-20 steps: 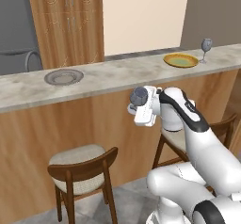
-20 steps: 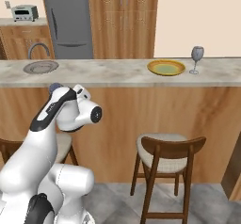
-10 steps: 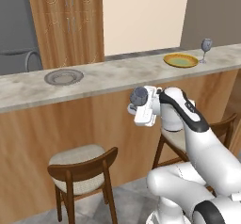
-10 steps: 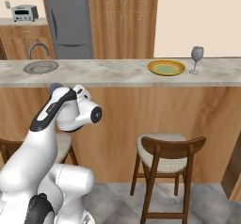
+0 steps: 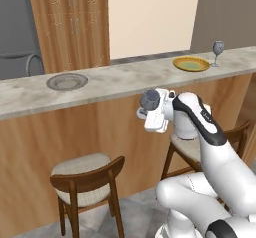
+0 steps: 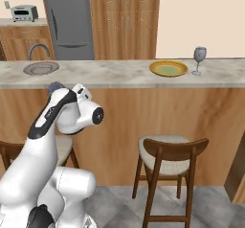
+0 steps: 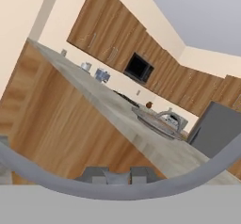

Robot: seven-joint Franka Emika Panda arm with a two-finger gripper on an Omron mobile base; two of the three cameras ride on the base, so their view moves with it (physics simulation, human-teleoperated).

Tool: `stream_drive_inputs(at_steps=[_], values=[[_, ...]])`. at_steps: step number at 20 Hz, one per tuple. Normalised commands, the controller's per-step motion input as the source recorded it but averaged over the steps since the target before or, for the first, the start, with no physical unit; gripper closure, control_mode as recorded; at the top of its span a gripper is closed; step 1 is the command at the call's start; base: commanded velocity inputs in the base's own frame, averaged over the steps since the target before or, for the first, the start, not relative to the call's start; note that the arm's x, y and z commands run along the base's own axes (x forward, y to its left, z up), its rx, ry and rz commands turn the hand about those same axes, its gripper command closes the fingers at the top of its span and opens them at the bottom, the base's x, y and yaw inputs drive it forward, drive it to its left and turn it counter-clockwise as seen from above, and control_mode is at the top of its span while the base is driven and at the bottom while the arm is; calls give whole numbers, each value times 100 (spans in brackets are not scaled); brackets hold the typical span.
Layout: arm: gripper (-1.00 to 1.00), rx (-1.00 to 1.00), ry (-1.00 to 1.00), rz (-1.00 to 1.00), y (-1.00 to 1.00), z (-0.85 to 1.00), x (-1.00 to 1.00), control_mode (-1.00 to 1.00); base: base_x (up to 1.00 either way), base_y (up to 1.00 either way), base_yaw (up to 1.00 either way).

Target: Retrieve the wine glasses from the counter and place one next to each plate.

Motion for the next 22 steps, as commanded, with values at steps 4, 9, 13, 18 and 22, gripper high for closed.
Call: stream_drive_inputs(at_steps=[4, 9, 13, 18, 22], values=[[100, 2, 9, -2, 0, 94, -45, -100, 0, 0, 0], [100, 3, 28, -2, -2, 84, -43, -100, 0, 0, 0], [100, 7, 45, 1, -8, 29, -7, -100, 0, 0, 0], [100, 10, 38, 5, -2, 17, 3, -100, 0, 0, 0], [100, 0, 9, 1, 1, 0, 4, -100, 0, 0, 0]])
